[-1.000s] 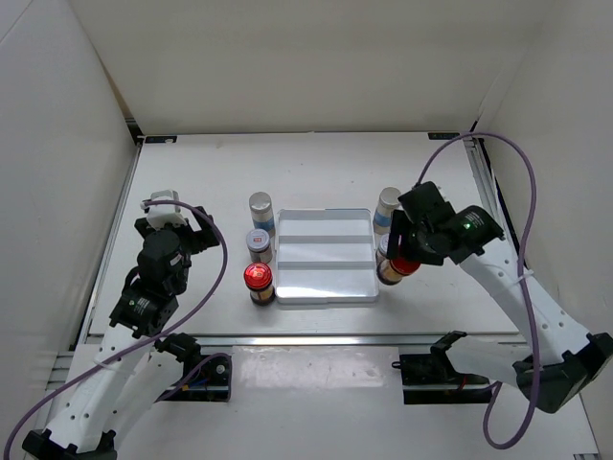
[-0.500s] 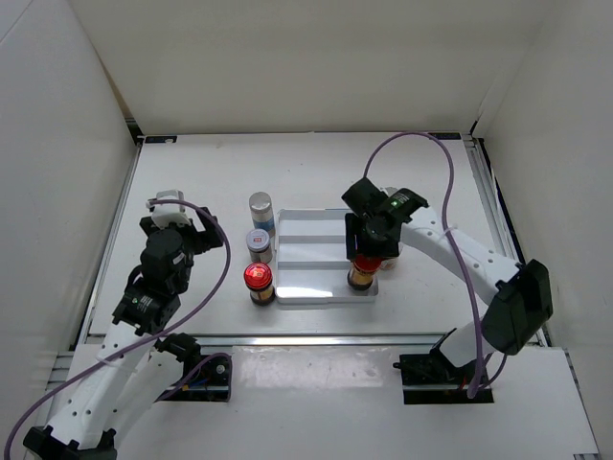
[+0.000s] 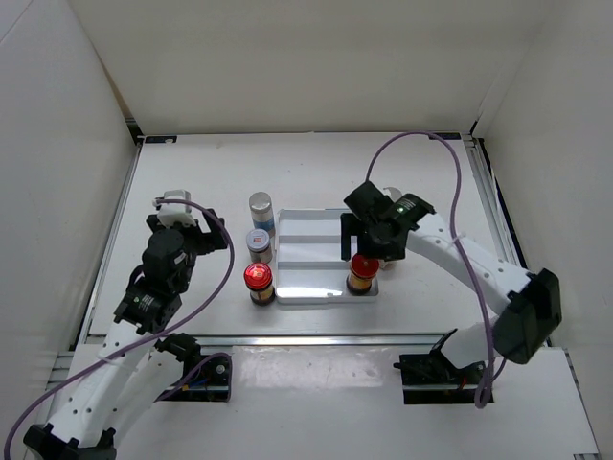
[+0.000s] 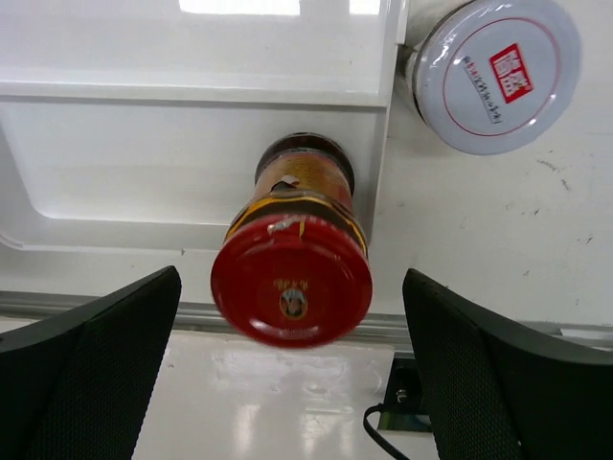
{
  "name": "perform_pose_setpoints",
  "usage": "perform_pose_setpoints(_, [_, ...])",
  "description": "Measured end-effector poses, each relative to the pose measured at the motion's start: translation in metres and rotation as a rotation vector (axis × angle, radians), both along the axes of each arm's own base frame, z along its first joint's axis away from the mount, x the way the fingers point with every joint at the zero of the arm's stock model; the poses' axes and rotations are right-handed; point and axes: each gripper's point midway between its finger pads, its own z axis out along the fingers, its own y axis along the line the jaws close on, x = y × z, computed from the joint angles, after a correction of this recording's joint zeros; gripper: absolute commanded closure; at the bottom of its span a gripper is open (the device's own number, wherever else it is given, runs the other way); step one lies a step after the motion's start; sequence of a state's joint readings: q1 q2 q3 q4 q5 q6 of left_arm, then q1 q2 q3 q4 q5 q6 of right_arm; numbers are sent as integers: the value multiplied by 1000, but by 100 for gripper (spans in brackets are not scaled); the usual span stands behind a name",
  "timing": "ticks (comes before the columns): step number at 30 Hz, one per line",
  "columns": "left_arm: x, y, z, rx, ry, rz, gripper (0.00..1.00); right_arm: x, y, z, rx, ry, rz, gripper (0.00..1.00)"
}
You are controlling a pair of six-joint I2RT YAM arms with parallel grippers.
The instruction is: Organize the condiment bottles
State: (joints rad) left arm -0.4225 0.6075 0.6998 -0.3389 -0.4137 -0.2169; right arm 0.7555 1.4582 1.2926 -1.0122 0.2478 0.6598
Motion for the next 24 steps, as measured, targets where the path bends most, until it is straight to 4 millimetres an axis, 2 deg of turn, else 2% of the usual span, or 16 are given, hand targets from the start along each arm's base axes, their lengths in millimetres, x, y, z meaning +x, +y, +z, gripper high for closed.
perform_pose_setpoints(3, [-1,-13,-4,-2,27,-71,0,-3,-5,23,23,-80,2,0])
perform_pose_setpoints(9, [-2,-56,-6,-104,166,-244,0,-12,-22,89,121,-270,-3,0])
perform_pose_setpoints(11, [-4,-69,-18,-131,233,-287,0,-19,-32,106,158,-322,-4,0])
perform_pose_setpoints(14, [-15,-86,-46,-145,368,-335,0,-31,-46,124,204,-376,2,0])
perform_pose_setpoints(18, [-34,-109,-75,-147,515,-389,0,-44,-54,132,234,-400,37,0])
perform_pose_setpoints(24, [-63,-120,-114,-124,643,-400,0,-56,-59,98,183,-326,92,0])
